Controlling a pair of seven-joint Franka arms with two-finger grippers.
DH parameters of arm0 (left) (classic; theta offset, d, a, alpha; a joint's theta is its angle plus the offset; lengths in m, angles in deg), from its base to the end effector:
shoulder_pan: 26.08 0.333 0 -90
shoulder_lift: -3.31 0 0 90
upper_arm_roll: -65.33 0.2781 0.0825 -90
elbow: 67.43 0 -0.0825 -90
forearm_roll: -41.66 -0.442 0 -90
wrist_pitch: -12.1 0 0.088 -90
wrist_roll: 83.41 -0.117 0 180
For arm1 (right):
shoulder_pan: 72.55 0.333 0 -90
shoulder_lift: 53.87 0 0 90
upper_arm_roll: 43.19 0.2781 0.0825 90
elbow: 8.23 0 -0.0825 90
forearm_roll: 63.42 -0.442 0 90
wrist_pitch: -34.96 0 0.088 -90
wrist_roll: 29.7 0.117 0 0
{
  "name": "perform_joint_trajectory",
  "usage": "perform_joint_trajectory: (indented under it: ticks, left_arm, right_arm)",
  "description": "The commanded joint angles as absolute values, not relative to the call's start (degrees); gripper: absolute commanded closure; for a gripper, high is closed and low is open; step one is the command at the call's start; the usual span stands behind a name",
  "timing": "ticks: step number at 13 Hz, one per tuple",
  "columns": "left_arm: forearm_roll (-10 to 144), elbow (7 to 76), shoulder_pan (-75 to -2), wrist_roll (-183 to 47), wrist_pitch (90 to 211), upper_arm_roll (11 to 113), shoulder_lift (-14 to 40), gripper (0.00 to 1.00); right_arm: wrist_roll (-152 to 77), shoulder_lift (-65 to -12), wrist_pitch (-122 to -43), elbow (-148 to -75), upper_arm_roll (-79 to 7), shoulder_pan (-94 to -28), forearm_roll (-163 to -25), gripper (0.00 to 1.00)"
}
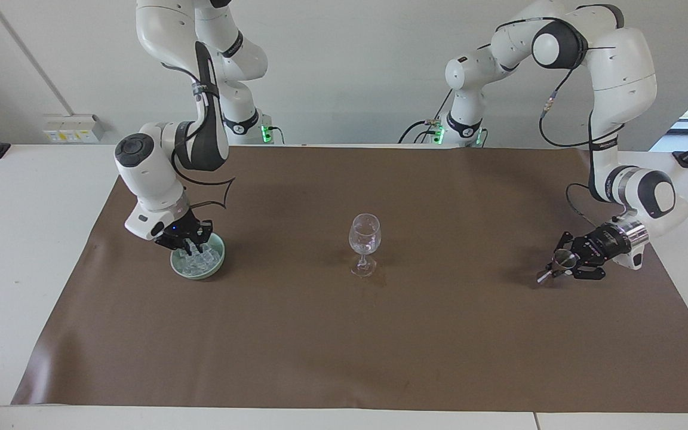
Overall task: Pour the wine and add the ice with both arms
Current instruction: 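Set the jigger down with the left gripper while the right gripper lifts the cup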
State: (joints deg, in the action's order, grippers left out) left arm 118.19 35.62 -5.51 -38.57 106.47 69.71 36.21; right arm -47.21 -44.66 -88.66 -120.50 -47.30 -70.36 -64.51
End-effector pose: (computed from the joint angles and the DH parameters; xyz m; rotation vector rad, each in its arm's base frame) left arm 0.6210 0.1698 0.1706 1.1230 1.5660 -0.8893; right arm 0.6380 -0.0200 0.3205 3.1121 0.4116 0.0597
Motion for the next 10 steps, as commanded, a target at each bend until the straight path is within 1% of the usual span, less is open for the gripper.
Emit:
perform_joint_trajectory:
  ticks: [1, 4, 6, 8, 9, 10]
  left_arm:
    - [117.0, 35.3, -5.8, -38.9, 106.8, 70.0, 36.8, 1.0]
    - [115.9, 35.8, -6.0, -38.8, 107.0, 70.0, 36.8, 1.0]
    - [114.9, 35.8, -6.0, -38.7, 107.8, 70.1, 36.8, 1.0]
    - [113.8, 36.0, -5.9, -38.7, 107.8, 70.0, 36.7, 1.0]
    - [113.7, 36.0, -5.7, -38.7, 107.8, 70.1, 36.7, 0.9]
    - [113.7, 36.0, -5.6, -38.7, 107.9, 70.0, 36.7, 0.72]
  right_arm:
    - [-43.7, -46.6, -84.2, -117.4, -46.4, -70.4, -65.9, 1.0]
    - [-36.9, -47.2, -80.1, -112.7, -45.0, -70.4, -67.5, 1.0]
    - [-30.3, -47.1, -78.0, -108.7, -42.7, -70.4, -68.5, 1.0]
    - [-21.9, -46.8, -78.1, -107.1, -39.1, -69.7, -68.3, 1.0]
    - [-17.7, -46.7, -78.5, -106.8, -37.7, -69.6, -67.8, 1.0]
    - [-13.6, -46.4, -78.8, -106.0, -35.5, -69.6, -67.6, 1.0]
